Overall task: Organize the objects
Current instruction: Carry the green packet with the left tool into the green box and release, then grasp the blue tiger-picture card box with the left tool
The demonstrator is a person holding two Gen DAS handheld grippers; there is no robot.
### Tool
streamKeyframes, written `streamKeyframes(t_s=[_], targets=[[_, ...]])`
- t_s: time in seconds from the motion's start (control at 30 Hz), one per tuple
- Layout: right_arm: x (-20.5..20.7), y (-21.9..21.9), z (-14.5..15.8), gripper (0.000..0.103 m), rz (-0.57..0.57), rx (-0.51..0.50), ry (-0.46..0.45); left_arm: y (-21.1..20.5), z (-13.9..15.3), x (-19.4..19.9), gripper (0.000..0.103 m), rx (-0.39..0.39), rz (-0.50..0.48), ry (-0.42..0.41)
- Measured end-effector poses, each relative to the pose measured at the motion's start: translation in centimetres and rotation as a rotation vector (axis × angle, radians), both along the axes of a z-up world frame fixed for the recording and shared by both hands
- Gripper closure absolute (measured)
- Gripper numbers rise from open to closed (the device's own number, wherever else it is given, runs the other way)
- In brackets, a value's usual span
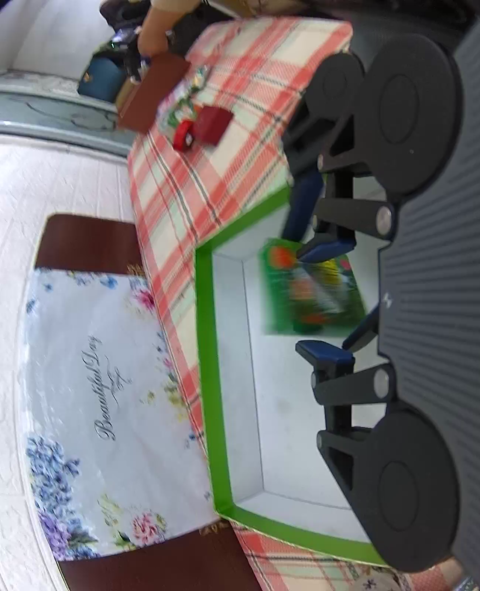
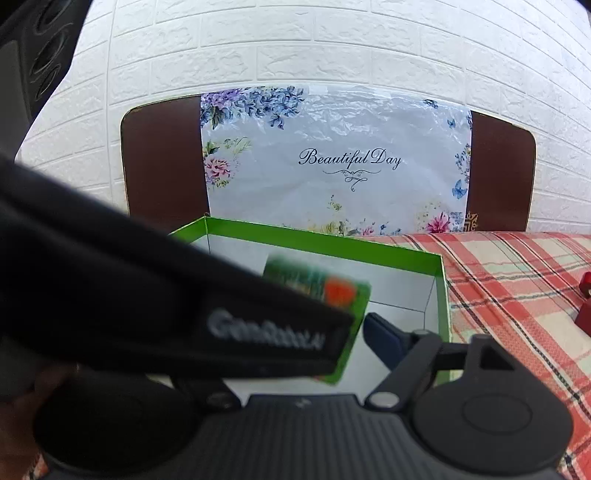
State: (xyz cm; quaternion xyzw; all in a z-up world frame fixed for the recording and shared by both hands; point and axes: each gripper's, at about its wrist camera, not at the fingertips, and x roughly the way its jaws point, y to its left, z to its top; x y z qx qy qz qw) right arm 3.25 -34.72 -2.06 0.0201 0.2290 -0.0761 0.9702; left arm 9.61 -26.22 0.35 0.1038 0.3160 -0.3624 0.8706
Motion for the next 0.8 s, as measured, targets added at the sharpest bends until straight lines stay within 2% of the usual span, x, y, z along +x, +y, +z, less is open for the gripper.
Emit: streamKeyframes(t_s=[0.03, 0.1, 0.37, 0.47, 0.63, 0.7, 0.8], targets=[[0.0, 0.1, -0.1, 0.01, -0.012, -0.009, -0.004, 0.1, -0.1, 0.0, 0.051, 0.011, 0.013, -0.006], [0.0, 0.2, 0.0, 0.01, -0.017, -0.001, -0.004, 0.4, -0.2, 0.1, 0.04, 0.025, 0.048, -0.013], [-2.6, 0.5, 0.2, 0.013, -0.063, 0.066, -0.034, 3.3, 0.5, -0.7, 0.039, 0.018, 0.143, -0.059], [-4.1, 1.7, 0.4, 0.015, -0.071, 0.05, -0.069, 5.3, 0.7, -1.7, 0.034, 0.003, 0.185, -0.086], [-6.8, 5.0, 0.4, 0.018, -0.101, -0.01, -0.138, 9.8, 0.8, -4.1, 0.033, -0.032, 0.231, -0.101], [-7.9, 6.3, 0.4, 0.02, -0.083, 0.014, -0.151, 12.3, 0.1, -5.3, 0.03, -0.051, 0.252, -0.084], [-7.8, 9.0, -0.7, 0.028, 0.037, 0.036, -0.083, 16.2, -1.4, -6.4, 0.03, -0.03, 0.299, -0.064]])
